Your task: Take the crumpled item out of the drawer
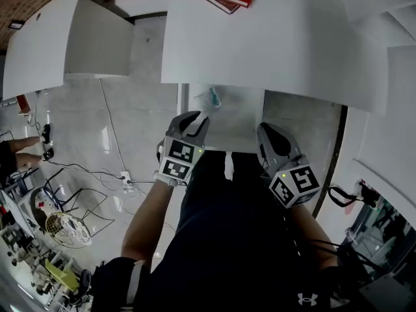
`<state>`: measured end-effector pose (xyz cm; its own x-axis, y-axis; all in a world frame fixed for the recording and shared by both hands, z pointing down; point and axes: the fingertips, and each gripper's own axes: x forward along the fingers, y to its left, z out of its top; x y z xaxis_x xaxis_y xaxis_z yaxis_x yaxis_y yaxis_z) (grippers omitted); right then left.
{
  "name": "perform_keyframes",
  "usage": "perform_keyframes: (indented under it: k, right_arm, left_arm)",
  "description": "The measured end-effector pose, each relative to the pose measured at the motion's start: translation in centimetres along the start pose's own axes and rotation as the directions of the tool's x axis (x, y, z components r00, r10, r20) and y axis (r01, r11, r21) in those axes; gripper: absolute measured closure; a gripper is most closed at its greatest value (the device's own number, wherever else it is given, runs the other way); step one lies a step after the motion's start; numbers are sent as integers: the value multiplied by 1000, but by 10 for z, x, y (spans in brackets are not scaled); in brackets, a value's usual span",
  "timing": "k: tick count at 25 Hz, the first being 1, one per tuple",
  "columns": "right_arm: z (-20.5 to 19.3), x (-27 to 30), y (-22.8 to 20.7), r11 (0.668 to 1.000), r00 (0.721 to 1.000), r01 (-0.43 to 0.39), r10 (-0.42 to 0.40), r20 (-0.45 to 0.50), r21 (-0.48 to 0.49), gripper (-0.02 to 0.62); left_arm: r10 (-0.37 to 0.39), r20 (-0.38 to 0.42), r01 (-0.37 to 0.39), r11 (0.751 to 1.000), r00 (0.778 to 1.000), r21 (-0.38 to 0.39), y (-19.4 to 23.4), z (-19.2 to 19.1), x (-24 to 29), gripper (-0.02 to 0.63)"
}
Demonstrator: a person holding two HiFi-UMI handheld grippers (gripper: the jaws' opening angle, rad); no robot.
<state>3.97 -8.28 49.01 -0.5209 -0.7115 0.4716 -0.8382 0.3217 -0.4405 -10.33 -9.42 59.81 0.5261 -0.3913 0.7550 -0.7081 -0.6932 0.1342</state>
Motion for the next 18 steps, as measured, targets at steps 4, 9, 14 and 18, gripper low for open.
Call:
perform_keyframes:
  k: [4,9,14,18]
  right_arm:
    - [-5,-4,-14,998,999,48,-49,13,38,592]
    - [-16,-6,-27,993,996,91,-92,13,73,592]
    - [-30,-12,-38,986,992,127,-128,2,107,592]
    - [-41,-16,-52,979,989,149,-150,-4,138,592]
  left_arm:
    - [0,-123,16,991,992,135,-1,-21,30,494]
    - [9,-270,81,943,963,322,-2,-55,64,489]
    - [6,-356,133,922,934,365,-7,-79,91,483]
    - [14,-430,163,914,903,372,-4,-101,120,483]
